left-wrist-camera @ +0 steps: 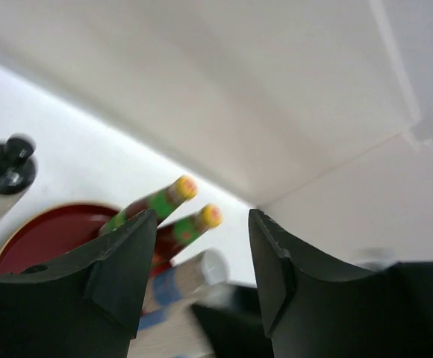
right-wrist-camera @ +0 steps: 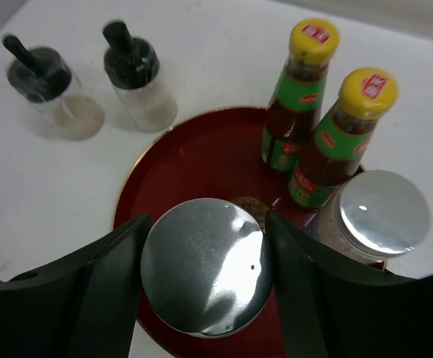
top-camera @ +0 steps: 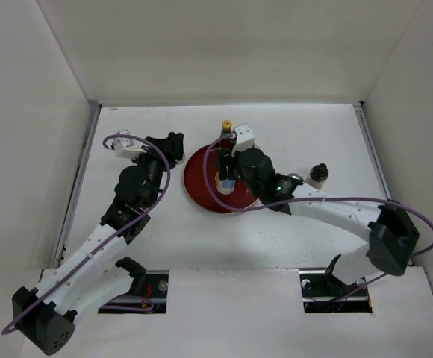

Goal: Organize the condiment bottles

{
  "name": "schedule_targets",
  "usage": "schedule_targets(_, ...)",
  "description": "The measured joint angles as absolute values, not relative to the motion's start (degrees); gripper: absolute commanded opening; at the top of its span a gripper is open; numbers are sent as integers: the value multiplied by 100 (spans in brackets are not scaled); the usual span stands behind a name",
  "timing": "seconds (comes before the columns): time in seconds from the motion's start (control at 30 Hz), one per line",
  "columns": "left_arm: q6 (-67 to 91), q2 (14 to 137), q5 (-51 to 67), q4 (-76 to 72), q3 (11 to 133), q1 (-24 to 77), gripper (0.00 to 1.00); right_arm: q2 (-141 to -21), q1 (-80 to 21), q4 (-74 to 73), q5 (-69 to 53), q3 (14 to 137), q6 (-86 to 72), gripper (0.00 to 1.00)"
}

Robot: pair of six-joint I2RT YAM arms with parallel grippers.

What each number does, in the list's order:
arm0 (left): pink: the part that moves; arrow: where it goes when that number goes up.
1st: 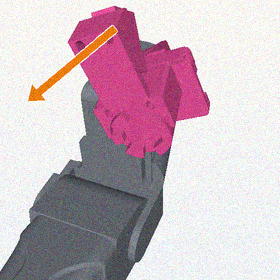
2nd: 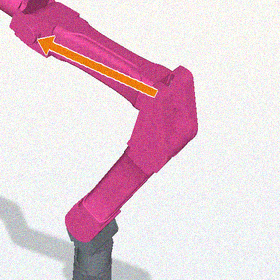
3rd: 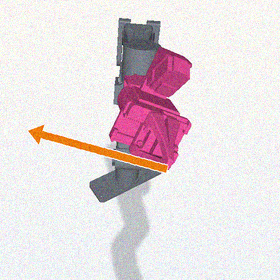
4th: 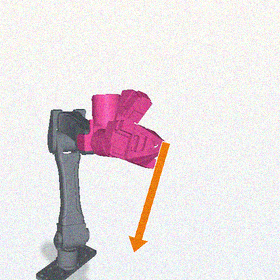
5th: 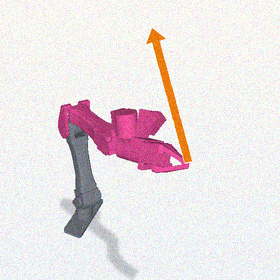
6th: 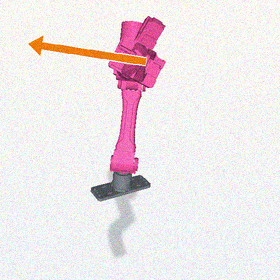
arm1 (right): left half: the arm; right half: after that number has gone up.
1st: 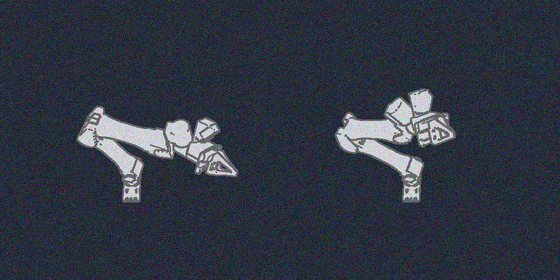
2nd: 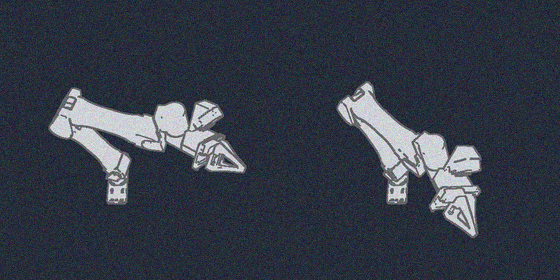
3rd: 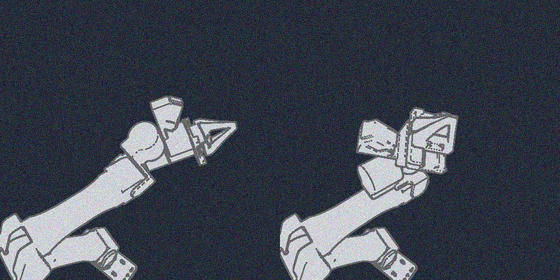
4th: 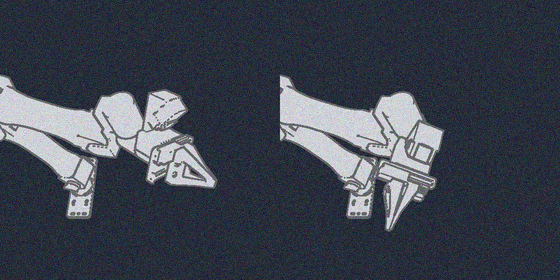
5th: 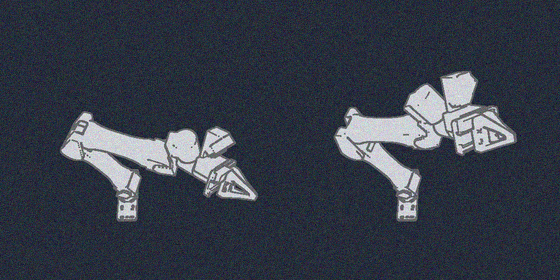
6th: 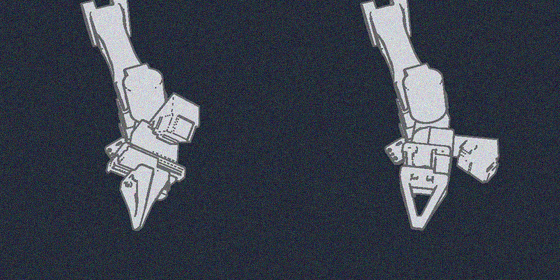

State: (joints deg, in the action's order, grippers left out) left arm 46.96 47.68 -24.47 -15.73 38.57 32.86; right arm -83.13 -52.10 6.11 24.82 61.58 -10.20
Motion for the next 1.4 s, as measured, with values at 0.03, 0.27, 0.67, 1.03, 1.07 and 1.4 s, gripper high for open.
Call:
schedule_targets(0.03, 4698, 4753, -2488, -1553, 4029, 3280, 52, -8525, -5190, 696, 2443, 6156, -1009, 49)
schedule_targets(0.27, 4707, 4668, -2731, -1546, 4694, 3409, 56, -9494, -4950, 1304, 2311, 6154, -963, 49)
schedule_targets(0.67, 4674, 4993, -2773, -1780, 4740, 3507, 57, -9904, -4606, 2053, 2440, 6152, -1028, 71)
schedule_targets(1.03, 4716, 5105, -2650, -1780, 4742, 3498, 59, -9885, -4615, 2226, 2504, 6154, -1144, 95)
schedule_targets(1.07, 4716, 5078, -2650, -1780, 4742, 3492, 59, -9808, -4622, 2209, 2506, 6152, -1146, 95)
schedule_targets(1.4, 4873, 5098, -2499, -1776, 4676, 3454, 59, -7581, -4606, 1968, 2519, 5334, -1448, 45)
